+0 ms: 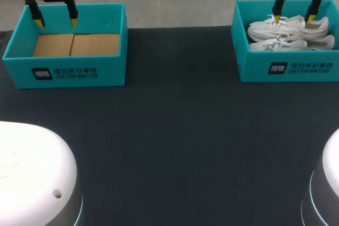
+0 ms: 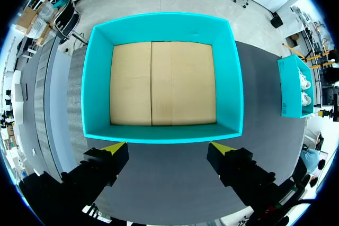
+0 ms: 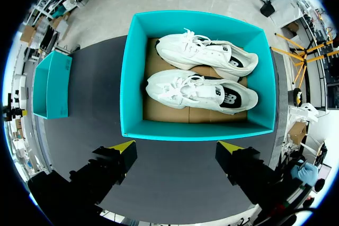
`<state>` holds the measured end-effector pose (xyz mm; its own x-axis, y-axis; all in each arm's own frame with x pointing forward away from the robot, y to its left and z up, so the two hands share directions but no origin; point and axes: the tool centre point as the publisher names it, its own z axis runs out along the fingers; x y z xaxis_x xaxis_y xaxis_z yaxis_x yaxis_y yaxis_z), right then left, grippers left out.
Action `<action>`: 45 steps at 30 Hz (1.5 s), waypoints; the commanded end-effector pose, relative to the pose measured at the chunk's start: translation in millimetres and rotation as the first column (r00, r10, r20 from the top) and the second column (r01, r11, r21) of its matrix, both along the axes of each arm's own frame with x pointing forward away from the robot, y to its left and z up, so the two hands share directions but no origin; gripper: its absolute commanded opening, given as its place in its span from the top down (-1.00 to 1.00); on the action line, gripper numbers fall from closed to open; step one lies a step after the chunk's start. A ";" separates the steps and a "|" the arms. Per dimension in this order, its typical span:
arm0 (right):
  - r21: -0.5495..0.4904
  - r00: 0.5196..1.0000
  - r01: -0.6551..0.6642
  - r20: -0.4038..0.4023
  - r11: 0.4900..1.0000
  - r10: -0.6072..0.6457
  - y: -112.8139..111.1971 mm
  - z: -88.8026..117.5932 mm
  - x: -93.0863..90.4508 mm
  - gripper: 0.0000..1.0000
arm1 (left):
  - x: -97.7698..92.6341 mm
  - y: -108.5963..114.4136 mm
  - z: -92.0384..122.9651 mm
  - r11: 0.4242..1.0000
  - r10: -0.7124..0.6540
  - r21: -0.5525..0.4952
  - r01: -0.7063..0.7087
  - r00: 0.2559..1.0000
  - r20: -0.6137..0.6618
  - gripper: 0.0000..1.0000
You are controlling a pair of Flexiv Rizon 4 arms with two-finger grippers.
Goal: Take the shoe out of the shoebox, open the shoe tongue, remove and reinsert the insole, then place the shoe into the shoebox
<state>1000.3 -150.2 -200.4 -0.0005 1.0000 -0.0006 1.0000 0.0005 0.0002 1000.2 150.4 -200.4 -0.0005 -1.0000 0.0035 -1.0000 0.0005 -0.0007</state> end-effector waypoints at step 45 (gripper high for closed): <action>-0.090 0.967 0.248 0.085 0.965 -0.241 -156.1 -83.8 51.5 -1.00 | 0.0 -0.2 0.1 1.000 0.000 0.001 0.000 1.000 -0.001 -1.00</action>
<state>1047.4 -302.1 -273.2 0.2494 0.9630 -0.1018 0.9666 -0.2412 0.0863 1000.1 150.3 -200.4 -0.0004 -1.0000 0.0032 -1.0000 0.0004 -0.0008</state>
